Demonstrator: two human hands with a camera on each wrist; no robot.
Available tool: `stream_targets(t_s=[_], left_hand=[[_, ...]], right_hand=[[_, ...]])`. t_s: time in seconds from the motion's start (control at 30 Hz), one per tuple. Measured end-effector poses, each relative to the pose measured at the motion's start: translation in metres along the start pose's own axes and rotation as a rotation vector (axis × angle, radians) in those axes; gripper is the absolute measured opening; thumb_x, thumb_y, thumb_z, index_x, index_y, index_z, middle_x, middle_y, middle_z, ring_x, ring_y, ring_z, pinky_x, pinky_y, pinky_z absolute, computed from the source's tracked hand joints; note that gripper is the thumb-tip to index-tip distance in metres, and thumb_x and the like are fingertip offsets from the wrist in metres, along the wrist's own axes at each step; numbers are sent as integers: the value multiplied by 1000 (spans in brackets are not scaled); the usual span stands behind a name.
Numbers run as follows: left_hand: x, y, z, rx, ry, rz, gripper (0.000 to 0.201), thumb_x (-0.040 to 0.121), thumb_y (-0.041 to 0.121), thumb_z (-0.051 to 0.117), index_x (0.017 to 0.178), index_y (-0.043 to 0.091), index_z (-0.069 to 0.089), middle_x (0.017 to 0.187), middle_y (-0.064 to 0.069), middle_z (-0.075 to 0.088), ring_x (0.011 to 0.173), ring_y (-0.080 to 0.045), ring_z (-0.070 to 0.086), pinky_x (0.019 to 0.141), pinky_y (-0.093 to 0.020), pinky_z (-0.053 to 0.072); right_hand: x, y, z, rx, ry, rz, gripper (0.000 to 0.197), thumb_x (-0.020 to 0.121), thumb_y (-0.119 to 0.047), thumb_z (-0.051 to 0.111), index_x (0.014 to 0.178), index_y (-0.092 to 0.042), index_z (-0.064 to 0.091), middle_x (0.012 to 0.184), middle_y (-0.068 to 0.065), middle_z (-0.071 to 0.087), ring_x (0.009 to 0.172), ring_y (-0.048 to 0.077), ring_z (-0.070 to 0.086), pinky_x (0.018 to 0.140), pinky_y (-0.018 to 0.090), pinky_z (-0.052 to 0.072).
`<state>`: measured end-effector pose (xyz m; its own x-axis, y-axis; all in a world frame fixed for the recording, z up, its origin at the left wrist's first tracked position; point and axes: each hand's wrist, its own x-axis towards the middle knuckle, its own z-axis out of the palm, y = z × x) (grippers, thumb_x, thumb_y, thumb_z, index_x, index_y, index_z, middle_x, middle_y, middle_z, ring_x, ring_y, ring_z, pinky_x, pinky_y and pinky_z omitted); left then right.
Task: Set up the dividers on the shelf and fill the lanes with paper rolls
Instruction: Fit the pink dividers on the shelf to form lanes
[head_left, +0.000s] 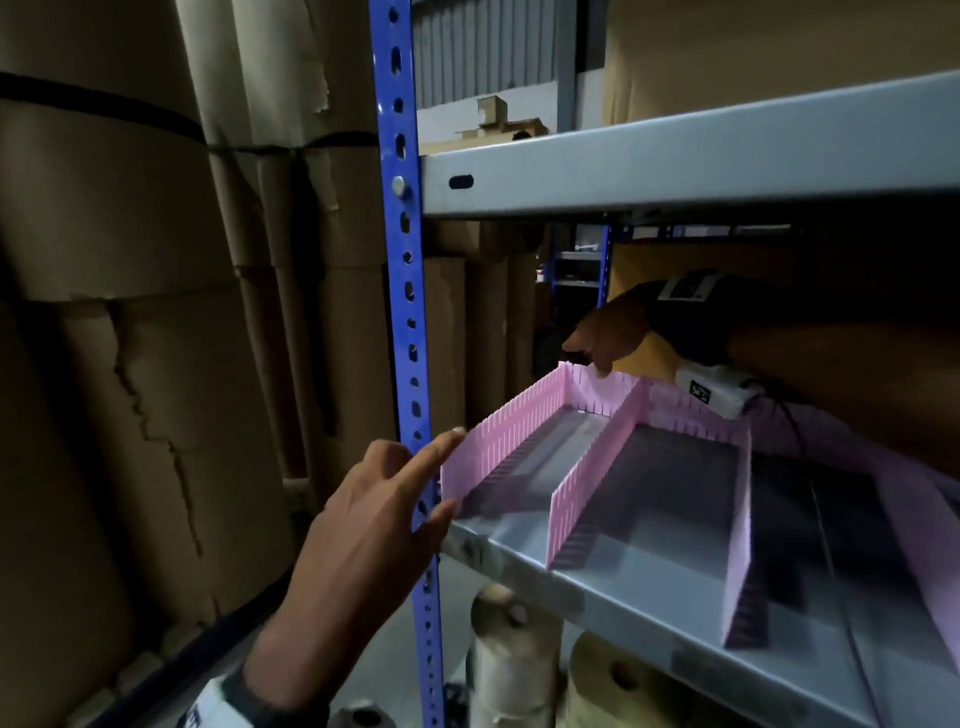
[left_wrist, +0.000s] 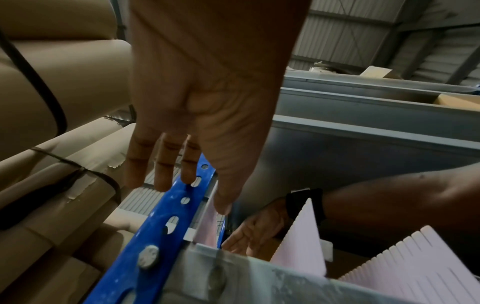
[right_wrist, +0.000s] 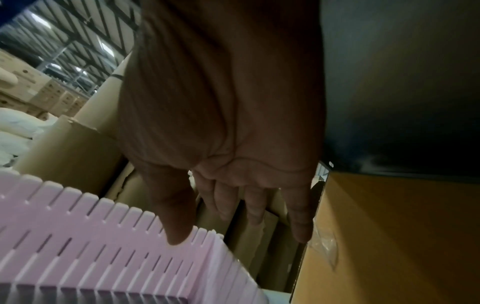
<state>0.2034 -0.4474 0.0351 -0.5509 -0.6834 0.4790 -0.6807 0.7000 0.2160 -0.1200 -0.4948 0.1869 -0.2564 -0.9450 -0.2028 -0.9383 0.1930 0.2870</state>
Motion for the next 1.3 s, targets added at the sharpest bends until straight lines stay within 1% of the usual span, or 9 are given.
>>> stream_targets(t_s=[0.23,0.47,0.57,0.63,0.73,0.83,0.93,1.13,1.3], left_hand=[[11,-14,6,23,28,30,64,88,50,62,146,51,36,120,5,49,86,-8,56,67,-28,59],[10,-8,-2,27,43,22,53,91,51,57,143,41,51,112,4,51,86,-15,57,60,-36,58],[10,-8,-1,-23,70,47,49,90,41,67,138,35,59,109,0,55,82,-20,60,56,-37,57],[11,-10,0,-51,80,71,48,89,39,69,137,34,60,108,-2,56,82,-20,61,55,-37,58],[12,-15,7,-88,114,115,51,86,35,75,135,31,63,105,-4,56,81,-23,62,52,-37,58],[12,-19,14,-110,130,131,53,86,35,75,137,29,62,105,-6,55,80,-24,61,51,-38,58],[12,-19,15,-139,126,125,55,87,38,72,140,30,59,107,-6,54,82,-24,60,53,-39,59],[17,-24,7,-132,129,156,55,91,47,60,145,35,53,108,-1,52,75,-16,57,55,-33,57],[16,-19,6,-38,72,132,56,88,53,57,140,32,57,113,-2,49,84,-20,58,58,-38,60]], right_hand=[[26,5,19,61,-55,-11,76,91,-7,64,155,-12,23,156,12,34,138,26,39,111,31,37],[29,9,21,121,-68,-46,74,92,-3,62,154,-11,24,147,17,44,80,2,51,54,0,38],[29,10,23,137,-41,-6,77,92,-7,62,156,-20,20,149,11,43,99,7,51,71,8,40],[29,10,23,136,-50,9,76,93,-6,61,156,-19,19,123,2,59,88,-5,54,68,5,39],[28,9,25,131,-34,40,75,94,-8,59,156,-21,18,86,-13,46,61,-1,41,44,-1,34],[33,10,30,93,-23,33,74,95,-11,59,156,-25,19,127,6,55,70,0,38,43,2,35],[38,12,27,134,-51,37,72,96,-8,58,155,-23,21,119,1,55,67,0,37,41,-2,33],[41,18,28,149,-65,15,76,95,-6,59,156,-24,17,155,7,35,117,9,40,87,17,31],[37,24,35,143,-9,-60,77,93,-4,60,156,-21,18,155,10,35,116,11,44,69,1,30]])
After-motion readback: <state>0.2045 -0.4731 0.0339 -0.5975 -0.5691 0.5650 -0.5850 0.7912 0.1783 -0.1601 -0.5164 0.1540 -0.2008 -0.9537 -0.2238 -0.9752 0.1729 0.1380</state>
